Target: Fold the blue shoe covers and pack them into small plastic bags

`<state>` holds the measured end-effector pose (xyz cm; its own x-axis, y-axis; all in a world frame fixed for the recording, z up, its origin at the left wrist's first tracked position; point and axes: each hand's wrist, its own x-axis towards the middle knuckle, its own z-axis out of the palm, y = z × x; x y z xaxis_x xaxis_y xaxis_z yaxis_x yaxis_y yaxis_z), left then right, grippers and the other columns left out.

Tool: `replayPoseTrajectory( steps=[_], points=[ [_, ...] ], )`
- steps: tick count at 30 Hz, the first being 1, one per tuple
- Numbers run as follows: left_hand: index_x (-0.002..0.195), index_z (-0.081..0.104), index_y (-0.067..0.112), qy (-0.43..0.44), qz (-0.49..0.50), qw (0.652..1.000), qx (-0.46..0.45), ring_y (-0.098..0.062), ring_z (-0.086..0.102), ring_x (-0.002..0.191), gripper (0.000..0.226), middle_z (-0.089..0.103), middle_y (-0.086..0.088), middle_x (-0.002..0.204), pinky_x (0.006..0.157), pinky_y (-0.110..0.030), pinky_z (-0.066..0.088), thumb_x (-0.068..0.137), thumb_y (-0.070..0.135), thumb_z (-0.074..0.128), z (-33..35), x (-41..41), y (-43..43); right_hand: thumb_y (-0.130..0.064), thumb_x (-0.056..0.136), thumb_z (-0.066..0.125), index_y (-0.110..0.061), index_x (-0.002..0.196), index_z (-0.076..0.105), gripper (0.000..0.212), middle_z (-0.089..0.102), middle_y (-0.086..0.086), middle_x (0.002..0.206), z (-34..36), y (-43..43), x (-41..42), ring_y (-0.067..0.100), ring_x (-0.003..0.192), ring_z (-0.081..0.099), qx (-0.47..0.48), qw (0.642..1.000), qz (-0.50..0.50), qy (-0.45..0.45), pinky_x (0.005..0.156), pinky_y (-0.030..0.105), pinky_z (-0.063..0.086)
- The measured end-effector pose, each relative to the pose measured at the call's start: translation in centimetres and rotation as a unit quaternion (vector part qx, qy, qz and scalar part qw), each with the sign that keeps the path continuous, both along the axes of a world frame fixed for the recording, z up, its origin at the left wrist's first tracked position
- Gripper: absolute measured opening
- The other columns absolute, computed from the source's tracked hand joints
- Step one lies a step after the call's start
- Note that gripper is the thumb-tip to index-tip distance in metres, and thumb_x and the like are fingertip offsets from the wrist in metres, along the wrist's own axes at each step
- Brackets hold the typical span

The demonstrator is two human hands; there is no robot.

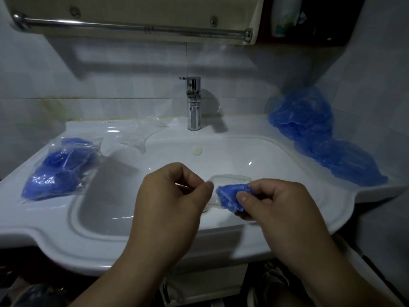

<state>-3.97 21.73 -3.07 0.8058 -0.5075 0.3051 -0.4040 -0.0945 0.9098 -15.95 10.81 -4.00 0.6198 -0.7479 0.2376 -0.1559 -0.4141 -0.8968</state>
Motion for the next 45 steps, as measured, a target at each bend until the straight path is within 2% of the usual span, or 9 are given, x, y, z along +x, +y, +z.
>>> replayPoseTrajectory(
  steps=[5,8,11,15,21,27,36,40,45],
  points=[
    [0.065,0.060,0.029,-0.186,-0.008,0.979,0.082,0.000,0.061,0.065,0.020,0.064,0.015,0.066,0.056,-0.013,0.047,0.078,0.031,0.074,0.0,-0.9,0.2,-0.033,0.084,0.067,-0.030,0.083,0.072,0.007,0.068,-0.013,0.070,-0.3,0.6,0.3,0.001,0.070,0.065,-0.114,0.991,-0.074,0.009,0.065,0.020,0.055],
    [0.070,0.060,0.031,-0.230,-0.049,0.968,0.083,0.000,0.061,0.073,0.015,0.063,0.016,0.076,0.066,-0.024,0.054,0.076,0.031,0.075,-0.4,-1.2,0.1,-0.034,0.081,0.070,-0.032,0.098,0.074,0.018,0.061,-0.019,0.104,-0.2,0.9,0.4,-0.001,0.094,0.056,-0.226,0.967,-0.112,0.042,0.067,0.007,0.043],
    [0.073,0.061,0.031,-0.259,-0.092,0.960,0.059,0.000,0.058,0.084,0.014,0.060,0.017,0.080,0.072,-0.013,0.046,0.076,0.030,0.074,0.0,-1.0,0.2,-0.032,0.077,0.076,-0.029,0.099,0.076,0.022,0.053,-0.011,0.130,-0.3,0.9,0.6,0.010,0.121,0.044,-0.333,0.930,-0.084,0.131,0.089,0.021,0.044],
    [0.082,0.064,0.030,-0.251,-0.202,0.946,0.032,-0.005,0.059,0.094,0.012,0.061,0.016,0.091,0.079,-0.010,0.040,0.078,0.039,0.071,0.8,-0.5,0.6,-0.032,0.087,0.064,-0.025,0.093,0.066,0.010,0.062,-0.010,0.092,-0.2,0.8,0.9,0.012,0.092,0.061,-0.268,0.938,-0.014,0.221,0.080,0.028,0.051],
    [0.141,0.028,0.049,-0.326,-0.228,0.899,0.183,0.007,0.030,0.133,0.107,0.030,0.033,0.144,0.110,-0.015,0.027,0.049,0.076,0.074,0.6,3.6,2.0,-0.038,0.086,0.067,-0.038,0.104,0.075,0.020,0.072,-0.018,0.092,-0.5,-0.1,0.3,0.000,0.086,0.066,-0.159,0.985,0.035,0.058,0.084,0.022,0.053],
    [0.117,0.056,0.043,-0.277,-0.216,0.926,0.136,0.004,0.060,0.102,0.058,0.063,0.027,0.111,0.087,-0.029,0.053,0.065,0.062,0.071,-0.7,4.1,1.3,-0.055,0.085,0.055,-0.037,0.104,0.074,0.033,0.068,-0.016,0.085,-0.4,0.5,0.4,0.002,0.080,0.065,-0.183,0.981,0.060,0.035,0.075,0.022,0.053],
    [0.106,0.068,0.034,-0.263,-0.251,0.927,0.096,-0.001,0.063,0.093,0.035,0.067,0.020,0.100,0.078,-0.022,0.052,0.075,0.046,0.078,-0.5,2.7,0.9,-0.046,0.059,0.087,-0.035,0.069,0.066,0.025,0.059,-0.027,0.084,-1.0,-0.2,0.7,-0.004,0.073,0.060,-0.228,0.971,-0.043,0.055,0.056,0.007,0.044],
    [0.098,0.070,0.035,-0.280,-0.249,0.922,0.100,-0.001,0.063,0.086,0.030,0.066,0.019,0.093,0.072,-0.013,0.047,0.074,0.051,0.075,-0.7,2.6,0.5,-0.044,0.071,0.076,-0.030,0.078,0.059,0.023,0.064,-0.015,0.080,-1.0,-0.4,0.5,0.005,0.070,0.063,-0.172,0.981,0.043,0.083,0.063,0.032,0.054],
    [0.080,0.070,0.035,-0.217,-0.173,0.954,0.114,-0.002,0.065,0.075,0.010,0.067,0.015,0.082,0.066,-0.015,0.050,0.074,0.041,0.073,-1.0,3.7,0.5,-0.038,0.091,0.050,-0.028,0.094,0.071,0.023,0.057,-0.016,0.105,-0.7,-0.5,0.0,0.003,0.096,0.060,-0.152,0.975,0.139,0.079,0.081,0.026,0.049]
  ],
)
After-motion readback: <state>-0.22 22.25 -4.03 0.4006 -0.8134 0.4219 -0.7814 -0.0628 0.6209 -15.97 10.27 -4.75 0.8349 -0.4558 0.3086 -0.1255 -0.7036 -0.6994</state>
